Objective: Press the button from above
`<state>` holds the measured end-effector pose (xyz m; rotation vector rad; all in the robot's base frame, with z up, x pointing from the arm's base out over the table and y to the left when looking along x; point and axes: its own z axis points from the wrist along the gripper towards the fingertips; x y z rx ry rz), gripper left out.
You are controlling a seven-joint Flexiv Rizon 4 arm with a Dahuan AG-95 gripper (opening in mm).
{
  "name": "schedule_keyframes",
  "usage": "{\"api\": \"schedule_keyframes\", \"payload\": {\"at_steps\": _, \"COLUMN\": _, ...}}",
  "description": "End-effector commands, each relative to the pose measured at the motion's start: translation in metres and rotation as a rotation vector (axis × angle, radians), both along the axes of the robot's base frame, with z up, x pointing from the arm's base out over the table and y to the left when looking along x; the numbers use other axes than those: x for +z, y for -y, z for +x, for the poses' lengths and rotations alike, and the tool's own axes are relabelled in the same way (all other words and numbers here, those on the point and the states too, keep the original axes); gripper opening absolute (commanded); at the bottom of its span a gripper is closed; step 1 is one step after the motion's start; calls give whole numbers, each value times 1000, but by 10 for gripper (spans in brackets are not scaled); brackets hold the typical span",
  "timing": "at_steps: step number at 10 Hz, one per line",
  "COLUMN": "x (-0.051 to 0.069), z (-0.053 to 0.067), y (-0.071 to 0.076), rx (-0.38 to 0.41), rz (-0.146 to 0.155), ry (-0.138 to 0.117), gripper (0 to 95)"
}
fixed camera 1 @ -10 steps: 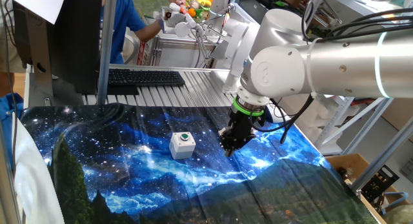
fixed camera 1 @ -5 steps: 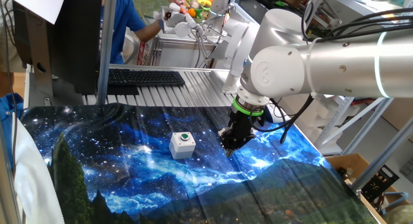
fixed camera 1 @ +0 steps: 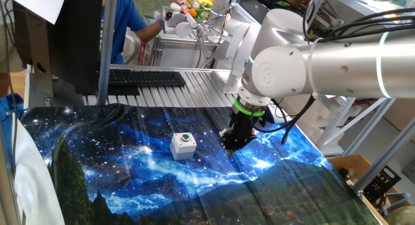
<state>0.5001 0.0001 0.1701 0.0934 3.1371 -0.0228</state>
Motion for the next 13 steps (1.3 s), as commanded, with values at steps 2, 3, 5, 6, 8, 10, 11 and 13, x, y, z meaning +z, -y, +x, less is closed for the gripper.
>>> {"api": "schedule_keyframes", "payload": {"at_steps": 2, "x": 0, "z": 0, "y": 0, "rx": 0, "rz": 0, "ry": -1, "gripper": 0}}
{"api": "schedule_keyframes", "payload": {"at_steps": 3, "x": 0, "z": 0, "y": 0, "rx": 0, "rz": 0, "ry": -1, "gripper": 0}}
{"api": "schedule_keyframes", "payload": {"at_steps": 5, "x": 0, "z": 0, "y": 0, "rx": 0, "rz": 0, "ry": -1, "gripper": 0}}
{"api": "schedule_keyframes", "payload": {"at_steps": 6, "x": 0, "z": 0, "y": 0, "rx": 0, "rz": 0, "ry": -1, "gripper": 0}}
{"api": "schedule_keyframes", "payload": {"at_steps": 8, "x": 0, "z": 0, "y": 0, "rx": 0, "rz": 0, "ry": -1, "gripper": 0}}
{"api": "schedule_keyframes", "payload": {"at_steps": 10, "x": 0, "z": 0, "y": 0, "rx": 0, "rz": 0, "ry": -1, "gripper": 0}}
{"api": "schedule_keyframes", "payload": {"at_steps": 11, "x": 0, "z": 0, "y": 0, "rx": 0, "rz": 0, "ry": -1, "gripper": 0}}
{"api": "schedule_keyframes", "payload": {"at_steps": 13, "x": 0, "z": 0, "y": 0, "rx": -15, "rz": 3, "ry": 1, "gripper": 0}}
